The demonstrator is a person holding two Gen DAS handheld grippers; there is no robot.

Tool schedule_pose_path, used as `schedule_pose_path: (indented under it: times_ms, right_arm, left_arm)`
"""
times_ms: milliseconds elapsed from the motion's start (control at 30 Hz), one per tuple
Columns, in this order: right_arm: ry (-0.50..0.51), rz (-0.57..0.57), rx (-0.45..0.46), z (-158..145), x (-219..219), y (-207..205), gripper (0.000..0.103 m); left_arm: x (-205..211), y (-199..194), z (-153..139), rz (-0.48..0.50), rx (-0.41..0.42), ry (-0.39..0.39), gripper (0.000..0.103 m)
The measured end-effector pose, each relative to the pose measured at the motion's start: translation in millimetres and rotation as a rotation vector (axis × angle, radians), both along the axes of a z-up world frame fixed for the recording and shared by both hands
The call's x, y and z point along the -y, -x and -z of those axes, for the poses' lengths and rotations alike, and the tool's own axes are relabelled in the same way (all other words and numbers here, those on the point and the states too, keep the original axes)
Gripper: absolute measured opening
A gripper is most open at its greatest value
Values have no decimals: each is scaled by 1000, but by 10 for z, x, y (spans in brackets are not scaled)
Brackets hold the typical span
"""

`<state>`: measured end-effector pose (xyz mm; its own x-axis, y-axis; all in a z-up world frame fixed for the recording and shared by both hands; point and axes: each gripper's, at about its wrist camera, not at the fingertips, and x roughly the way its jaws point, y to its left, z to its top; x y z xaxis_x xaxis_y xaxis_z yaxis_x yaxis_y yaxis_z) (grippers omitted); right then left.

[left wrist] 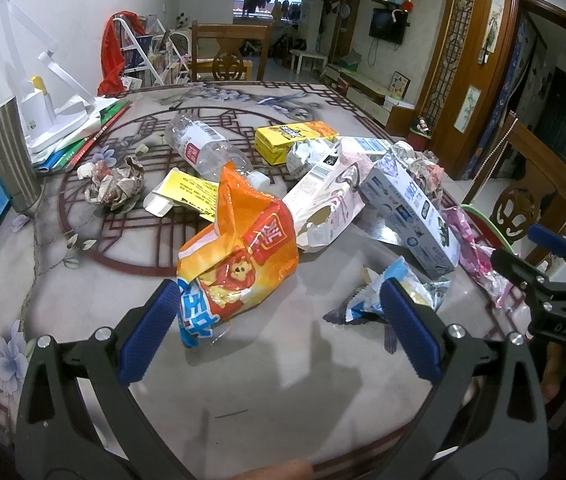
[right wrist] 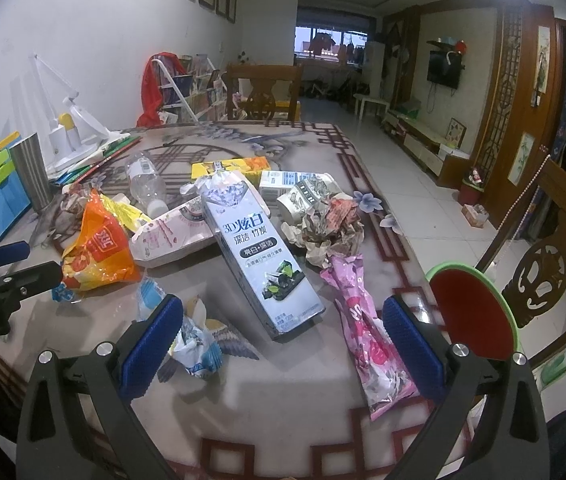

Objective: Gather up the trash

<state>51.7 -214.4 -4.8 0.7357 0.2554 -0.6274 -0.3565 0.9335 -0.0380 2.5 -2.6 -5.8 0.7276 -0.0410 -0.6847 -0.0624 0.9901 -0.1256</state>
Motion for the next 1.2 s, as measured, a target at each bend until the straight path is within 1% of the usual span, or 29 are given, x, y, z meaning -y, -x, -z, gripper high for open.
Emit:
schedule_pose_path:
  times_ms: [400,533,667,733,800,1000,1200]
  right_arm:
    - [-1,-2,-6,-3,6,1,96]
    - [9,-7,-24,18,9,-25,96]
    - [17,-5,-46,25,78,-106,96]
    - [16,1,-74,43,132,-188,96]
    - [20,2,-108,75,184,-282,96]
    - [58,-37,-190,169,258,-536,96]
    - [69,-59,-292,365,348,-789,96]
  left_arm:
    - [-12,-8,-2,-3,-4,-1,98]
    - [-54,-33,16,-4,-18,1,98]
    - [-135,-91,-44,0,-27,-5,98]
    - [-165,-146,-60,3,-42,-16,98]
    - [-224,-225,-53,12,-68,-8,98]
    - [-332,-392,60,23,-147,-5,98]
    - [-196,-592,179,125,-229,-78,98]
